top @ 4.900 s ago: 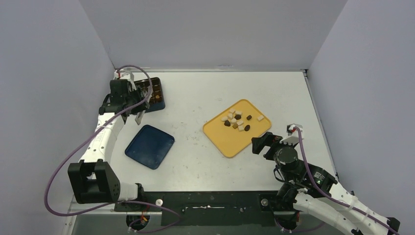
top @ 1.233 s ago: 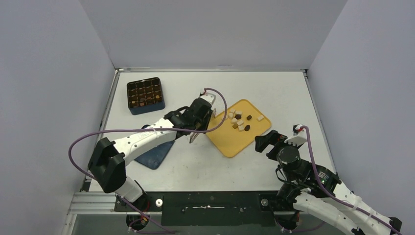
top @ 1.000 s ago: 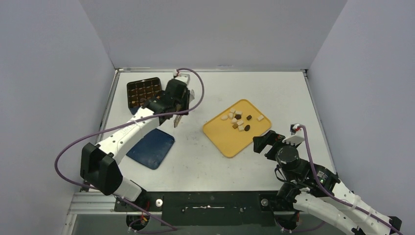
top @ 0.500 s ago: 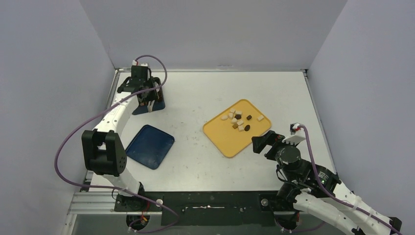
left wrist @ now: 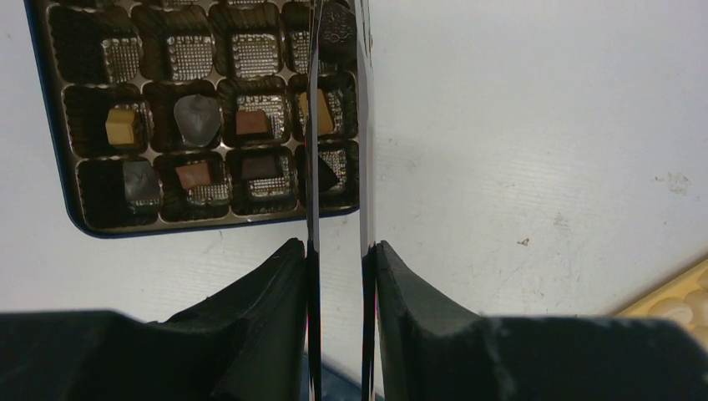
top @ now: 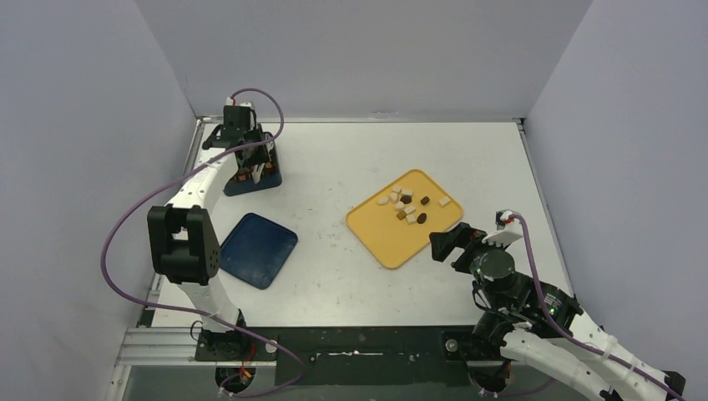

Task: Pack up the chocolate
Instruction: Place the fake chocolate in the packing box.

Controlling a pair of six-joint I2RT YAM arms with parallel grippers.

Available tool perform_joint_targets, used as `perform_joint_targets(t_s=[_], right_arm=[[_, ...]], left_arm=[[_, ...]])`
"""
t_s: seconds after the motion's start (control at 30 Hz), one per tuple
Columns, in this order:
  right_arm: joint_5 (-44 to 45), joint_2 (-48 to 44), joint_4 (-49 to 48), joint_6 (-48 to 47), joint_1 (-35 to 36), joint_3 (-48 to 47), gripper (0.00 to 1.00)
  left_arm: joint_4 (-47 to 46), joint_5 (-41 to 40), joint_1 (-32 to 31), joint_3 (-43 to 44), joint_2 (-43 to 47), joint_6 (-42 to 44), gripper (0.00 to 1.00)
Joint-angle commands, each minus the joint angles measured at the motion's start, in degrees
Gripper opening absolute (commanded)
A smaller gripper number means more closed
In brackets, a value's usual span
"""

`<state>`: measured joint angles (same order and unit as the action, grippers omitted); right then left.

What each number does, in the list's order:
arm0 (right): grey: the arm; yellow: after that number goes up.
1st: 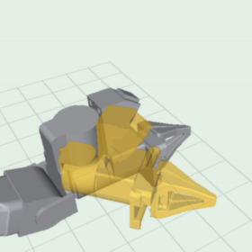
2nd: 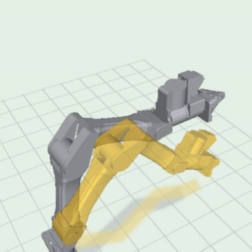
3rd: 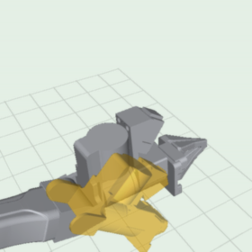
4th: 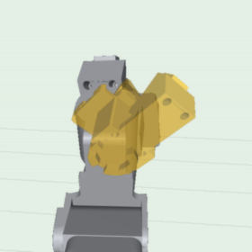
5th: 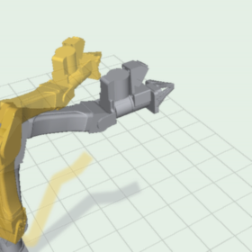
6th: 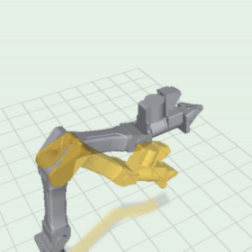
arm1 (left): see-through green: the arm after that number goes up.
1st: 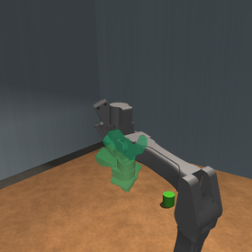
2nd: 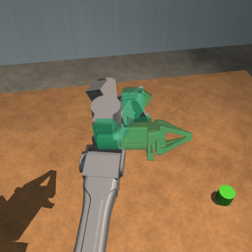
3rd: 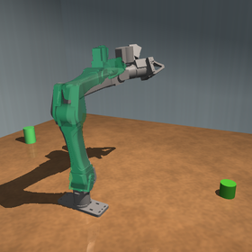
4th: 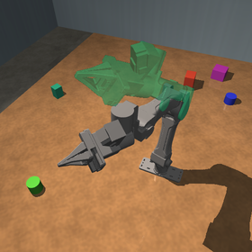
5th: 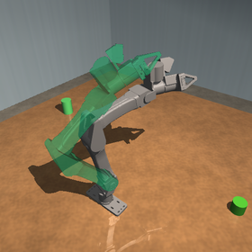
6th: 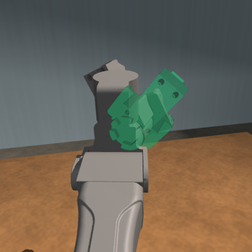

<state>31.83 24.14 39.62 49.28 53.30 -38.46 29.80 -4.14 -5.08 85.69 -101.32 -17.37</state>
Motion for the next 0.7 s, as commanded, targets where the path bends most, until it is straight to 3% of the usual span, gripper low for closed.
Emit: perform_joint_targets(t_s=[0.0, 0.33, 0.67], right_arm=[[0.58, -1.01, -0.69, -0.4, 0.25, 0.03, 1.0], [1.5, -1.62, -0.11, -0.49, 0.31, -0.77, 1.0], [1.31, -2.14, 1.03, -0.08, 0.3, -1.32, 1.0]], left_arm=[[-2.81, -0.42, 0.62, 5.15, -2.07, 1.06, 0.28], [-4.1, -0.6, 1.79, 5.01, -4.95, 1.42, 0.29], [-3.36, 1.06, 2.01, 5.45, -4.59, 1.73, 0.38]])
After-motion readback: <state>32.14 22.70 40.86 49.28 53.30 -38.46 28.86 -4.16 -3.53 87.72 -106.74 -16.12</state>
